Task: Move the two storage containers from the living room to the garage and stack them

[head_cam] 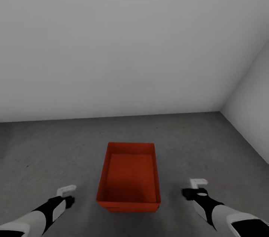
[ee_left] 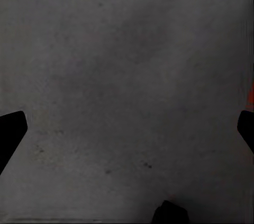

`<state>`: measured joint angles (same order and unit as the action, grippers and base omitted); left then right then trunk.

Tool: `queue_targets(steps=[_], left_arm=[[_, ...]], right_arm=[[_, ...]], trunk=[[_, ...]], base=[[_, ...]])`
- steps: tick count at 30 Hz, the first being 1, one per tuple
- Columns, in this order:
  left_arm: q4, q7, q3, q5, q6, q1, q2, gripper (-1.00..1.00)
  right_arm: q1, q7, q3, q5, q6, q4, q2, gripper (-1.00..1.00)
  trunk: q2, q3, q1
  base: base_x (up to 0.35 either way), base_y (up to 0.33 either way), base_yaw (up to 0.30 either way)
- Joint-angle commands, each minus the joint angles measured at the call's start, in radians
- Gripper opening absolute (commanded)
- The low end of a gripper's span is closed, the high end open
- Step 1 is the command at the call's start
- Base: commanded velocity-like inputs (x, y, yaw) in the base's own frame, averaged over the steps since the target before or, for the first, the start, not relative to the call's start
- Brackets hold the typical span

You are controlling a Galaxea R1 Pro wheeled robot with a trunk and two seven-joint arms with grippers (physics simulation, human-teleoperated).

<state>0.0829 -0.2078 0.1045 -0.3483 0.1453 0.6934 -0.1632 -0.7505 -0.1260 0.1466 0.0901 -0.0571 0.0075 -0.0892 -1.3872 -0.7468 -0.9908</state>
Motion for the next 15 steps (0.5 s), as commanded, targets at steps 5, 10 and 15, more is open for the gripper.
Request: queue_targets(steps=[5, 10, 15], left_arm=[[-0.065, -0.004, 0.009, -0.018, 0.008, -0.005, -0.006, 1.00], [-0.080, -0.004, 0.009, -0.021, 0.009, -0.007, -0.004, 1.00], [-0.083, -0.004, 0.007, -0.025, 0.007, -0.008, -0.001, 1.00]], right_arm=[[0.016, 0.003, 0.009, 0.006, -0.004, 0.021, -0.016, 1.00], [0.128, 0.003, 0.010, 0.005, -0.005, 0.024, -0.018, 1.00], [0.231, 0.003, 0.012, 0.003, -0.011, 0.025, -0.015, 1.00]], trunk=[[0.035, 0.015, 0.019], [0.070, 0.031, 0.038], [0.105, 0.046, 0.058]], base=[[0.000, 0.000, 0.000], [0.000, 0.000, 0.000], [0.000, 0.000, 0.000]])
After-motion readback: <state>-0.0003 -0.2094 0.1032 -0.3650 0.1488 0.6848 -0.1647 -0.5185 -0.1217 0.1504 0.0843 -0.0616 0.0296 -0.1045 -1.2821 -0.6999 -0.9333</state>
